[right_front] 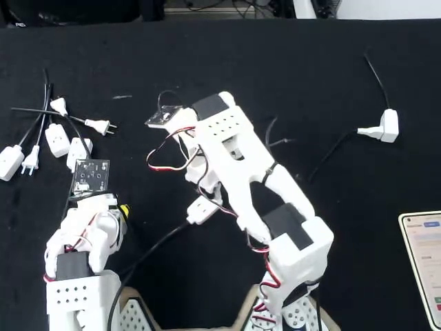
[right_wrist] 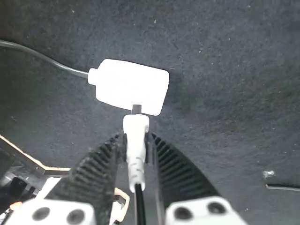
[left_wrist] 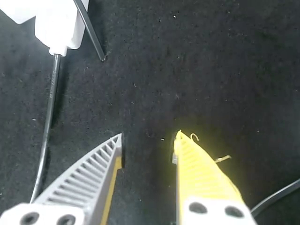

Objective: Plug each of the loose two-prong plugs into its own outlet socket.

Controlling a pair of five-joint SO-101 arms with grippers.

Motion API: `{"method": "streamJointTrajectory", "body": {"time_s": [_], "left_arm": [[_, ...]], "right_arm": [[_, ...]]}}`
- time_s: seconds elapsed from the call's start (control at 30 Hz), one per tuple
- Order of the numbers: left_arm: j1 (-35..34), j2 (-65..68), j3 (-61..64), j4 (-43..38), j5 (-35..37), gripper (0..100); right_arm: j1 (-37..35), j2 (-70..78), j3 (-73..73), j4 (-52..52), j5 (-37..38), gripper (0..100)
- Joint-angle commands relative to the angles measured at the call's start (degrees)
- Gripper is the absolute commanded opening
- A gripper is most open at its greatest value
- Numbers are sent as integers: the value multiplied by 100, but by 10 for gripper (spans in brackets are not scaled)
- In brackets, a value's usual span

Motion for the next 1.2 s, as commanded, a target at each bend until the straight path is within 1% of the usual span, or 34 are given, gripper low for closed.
{"method": "streamJointTrajectory", "body": {"time_s": [0.0, 0.07, 0.2, 0.27, 0.4, 0.53, 0.67, 0.73, 0.9, 1.0, 1.17], "left_arm": [[13, -53, -66, -70, -9, 185], [180, -26, -101, -35, -9, 185], [927, 9, -198, 237, -44, 185], [1147, 9, -286, 360, -18, 185], [1279, 9, -268, 360, -9, 185], [1367, 9, -259, 369, 0, 185], [2070, 9, -286, 334, 273, 185], [2396, 9, -303, 141, 334, 185], [3020, 44, -374, -88, 352, 185], [3116, 422, -541, -132, 352, 185], [3143, 1829, -1042, -501, 360, 185]], "right_arm": [[114, -66, -286, -79, 176, 10], [193, -84, -268, -70, 202, 10], [536, -558, -268, -114, 369, 10], [686, -822, -268, -114, 387, 10], [897, -1024, -145, -176, 519, 10], [1046, -1068, 567, -826, 747, 10], [1055, -1095, 1077, -1178, 879, 10], [1064, -1262, 1209, -1204, 879, 10], [1073, -2299, 1745, -1169, 879, 10], [1099, -3090, 2264, -1160, 879, 10], [1389, -4057, 2914, -1248, 888, 10]]}}
